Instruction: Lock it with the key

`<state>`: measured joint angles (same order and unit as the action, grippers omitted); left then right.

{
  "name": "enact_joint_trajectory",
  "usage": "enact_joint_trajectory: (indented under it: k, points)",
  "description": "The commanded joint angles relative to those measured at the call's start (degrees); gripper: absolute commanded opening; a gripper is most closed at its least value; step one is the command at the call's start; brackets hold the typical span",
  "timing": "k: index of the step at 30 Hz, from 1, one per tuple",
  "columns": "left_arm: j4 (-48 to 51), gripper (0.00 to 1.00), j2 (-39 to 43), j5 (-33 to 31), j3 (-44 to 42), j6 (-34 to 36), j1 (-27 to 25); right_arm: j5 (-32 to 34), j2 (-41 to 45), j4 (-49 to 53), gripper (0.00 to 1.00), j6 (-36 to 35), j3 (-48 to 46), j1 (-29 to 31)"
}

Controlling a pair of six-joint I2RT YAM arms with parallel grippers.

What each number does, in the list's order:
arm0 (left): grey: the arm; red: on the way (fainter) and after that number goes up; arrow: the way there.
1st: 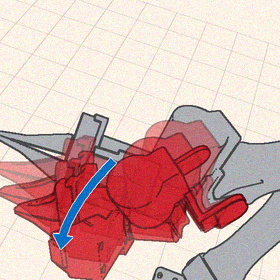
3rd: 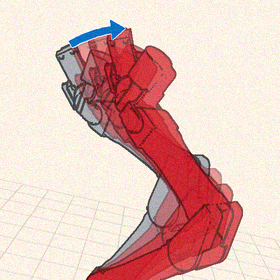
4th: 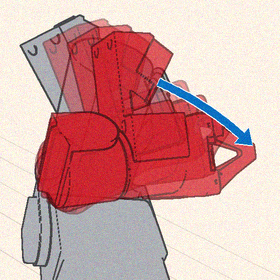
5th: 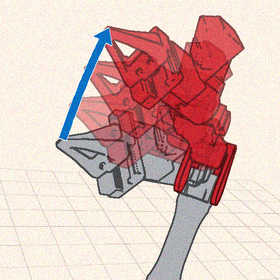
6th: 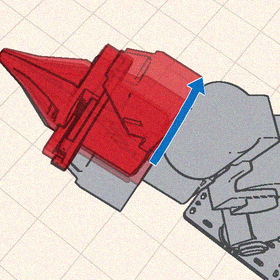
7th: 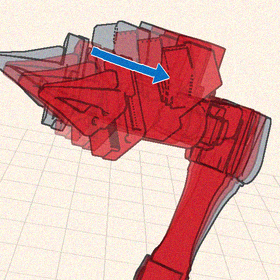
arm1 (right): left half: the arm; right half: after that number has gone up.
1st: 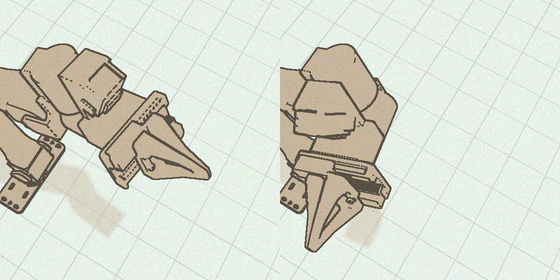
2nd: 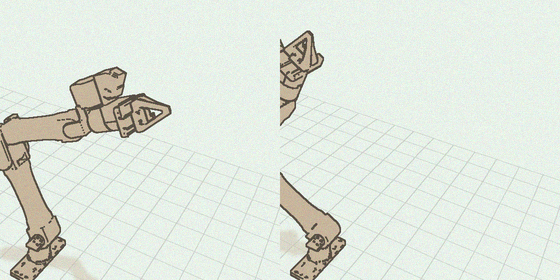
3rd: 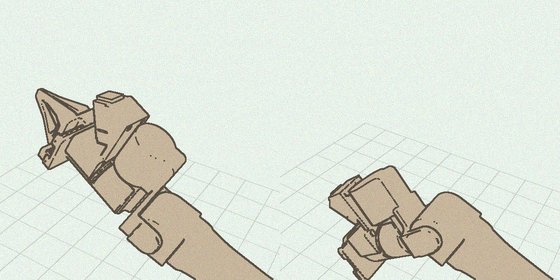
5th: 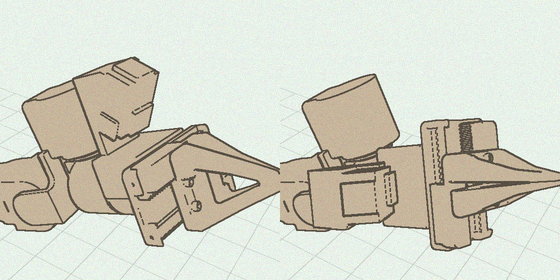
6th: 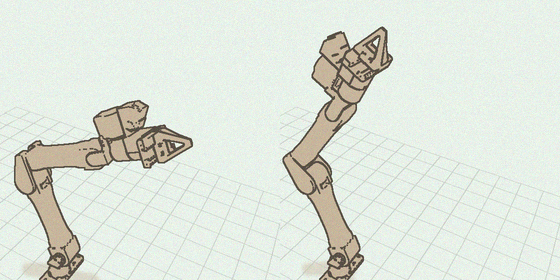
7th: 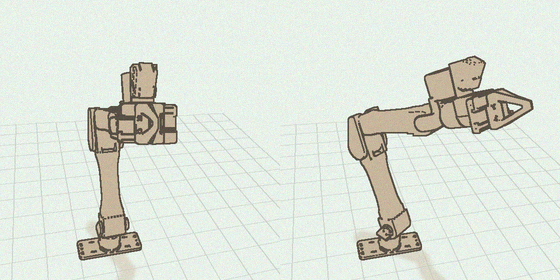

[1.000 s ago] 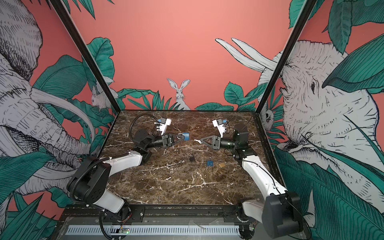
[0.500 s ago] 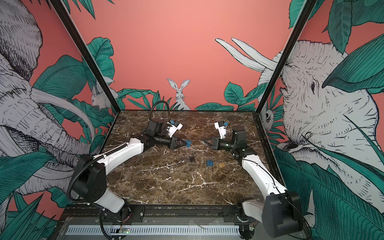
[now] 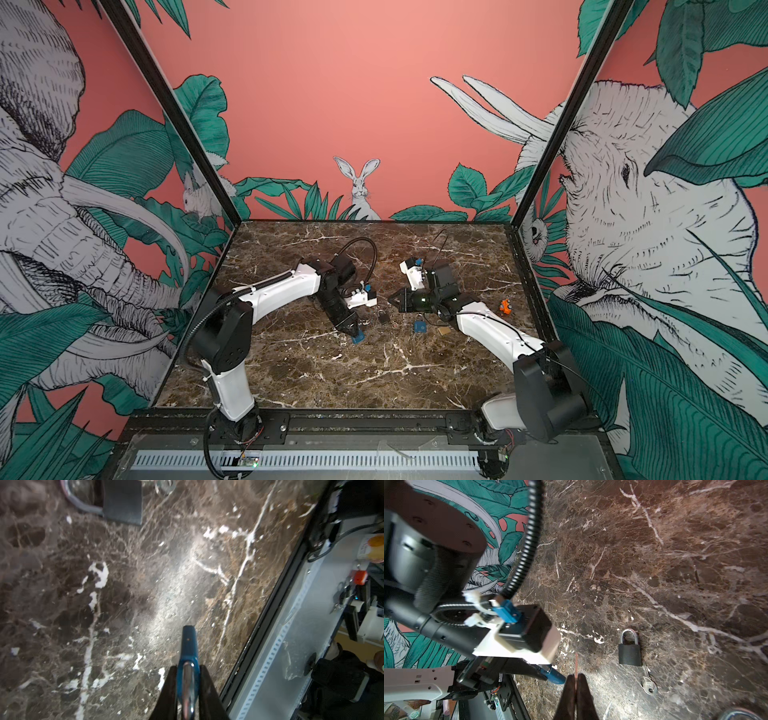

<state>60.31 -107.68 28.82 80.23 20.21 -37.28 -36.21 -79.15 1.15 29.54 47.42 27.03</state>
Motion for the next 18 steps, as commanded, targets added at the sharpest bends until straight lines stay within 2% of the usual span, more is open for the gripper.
enact_joint_trajectory:
  k: [1, 8, 15, 16, 18]
  points:
    - [5.62, 0.00, -1.45, -4.52, 3.70, 4.79, 0.46, 2.69, -0.71, -6.37, 0.00, 2.28, -1.41, 1.31]
    - [9.03, 0.00, -9.67, -7.48, 10.70, 7.72, 1.42, 2.28, -1.53, -7.60, 0.00, 2.93, -3.01, 2.91]
    - [9.56, 0.00, -13.97, -13.37, 12.56, 8.08, 2.10, 2.63, -2.93, -10.11, 0.00, 4.43, -6.08, 5.11]
    - [9.79, 0.07, -14.45, -13.65, 12.91, 8.32, 2.12, 2.72, -3.20, -10.51, 0.00, 4.63, -6.58, 5.39]
    - [8.92, 0.14, -14.42, -14.83, 12.91, 8.48, 2.36, 2.87, -3.63, -10.87, 0.00, 4.77, -6.98, 5.97]
